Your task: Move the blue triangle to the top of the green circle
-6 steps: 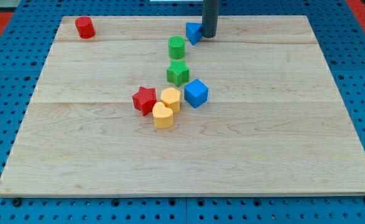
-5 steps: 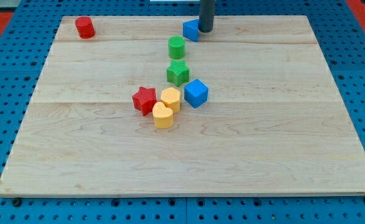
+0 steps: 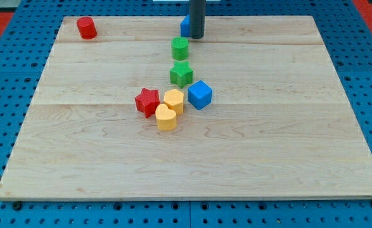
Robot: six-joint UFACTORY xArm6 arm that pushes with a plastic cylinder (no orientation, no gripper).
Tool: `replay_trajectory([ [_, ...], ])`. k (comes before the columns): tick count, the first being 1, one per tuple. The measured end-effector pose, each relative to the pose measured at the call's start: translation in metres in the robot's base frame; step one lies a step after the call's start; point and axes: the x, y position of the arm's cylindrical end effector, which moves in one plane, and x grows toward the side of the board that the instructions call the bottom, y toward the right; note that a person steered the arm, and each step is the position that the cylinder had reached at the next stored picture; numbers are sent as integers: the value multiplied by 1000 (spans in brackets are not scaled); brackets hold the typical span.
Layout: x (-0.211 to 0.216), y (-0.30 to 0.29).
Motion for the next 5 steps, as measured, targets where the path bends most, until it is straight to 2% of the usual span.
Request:
replay_trajectory([
  [2,-19,-3],
  [4,-39,33],
  [5,-51,7],
])
